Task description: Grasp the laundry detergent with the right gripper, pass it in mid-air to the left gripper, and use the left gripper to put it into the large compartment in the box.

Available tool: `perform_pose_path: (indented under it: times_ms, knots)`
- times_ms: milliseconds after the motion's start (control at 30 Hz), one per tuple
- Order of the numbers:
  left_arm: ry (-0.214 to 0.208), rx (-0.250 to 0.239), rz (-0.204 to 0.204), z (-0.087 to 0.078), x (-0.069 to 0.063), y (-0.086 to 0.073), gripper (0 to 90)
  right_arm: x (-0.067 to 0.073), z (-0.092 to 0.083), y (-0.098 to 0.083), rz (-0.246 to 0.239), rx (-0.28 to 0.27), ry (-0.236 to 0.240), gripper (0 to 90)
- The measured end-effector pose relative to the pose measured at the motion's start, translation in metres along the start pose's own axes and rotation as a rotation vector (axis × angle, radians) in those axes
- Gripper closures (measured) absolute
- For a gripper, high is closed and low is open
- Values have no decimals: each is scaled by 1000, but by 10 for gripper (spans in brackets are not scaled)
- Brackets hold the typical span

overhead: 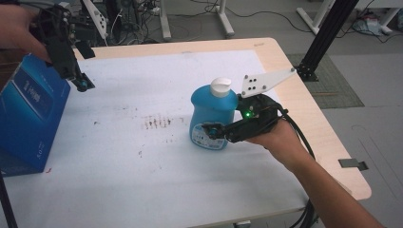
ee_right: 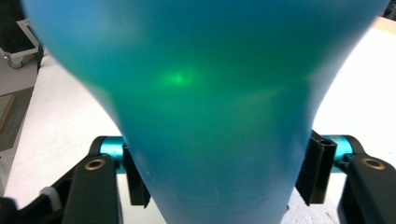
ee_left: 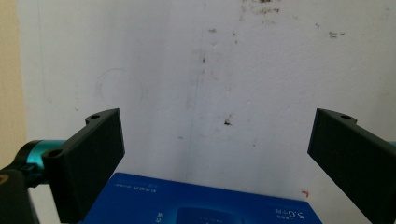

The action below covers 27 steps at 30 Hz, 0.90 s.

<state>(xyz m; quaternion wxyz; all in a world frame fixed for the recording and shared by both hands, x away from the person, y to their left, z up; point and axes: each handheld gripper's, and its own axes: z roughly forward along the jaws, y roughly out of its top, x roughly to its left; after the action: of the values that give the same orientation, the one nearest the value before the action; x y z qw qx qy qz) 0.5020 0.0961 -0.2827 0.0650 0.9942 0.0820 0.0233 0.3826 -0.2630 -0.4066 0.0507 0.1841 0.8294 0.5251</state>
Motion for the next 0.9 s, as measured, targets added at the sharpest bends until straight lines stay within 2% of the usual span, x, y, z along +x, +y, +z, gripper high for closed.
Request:
perform_pose_path:
  times_ms: [367,667,767,900]
  knots:
    - [2,3,4,0,-1,0,38,2,-1,0,-33,-10,-16,420]
    - [1,3,12,-1,-4,1,37,7,-2,2,-70,-12,-65,461]
    - [-1,-7,14,-2,-5,1,38,9,-2,5,-79,1,-75,463]
    - [-5,-26,13,-7,-9,2,38,10,-6,13,-82,-11,-81,462]
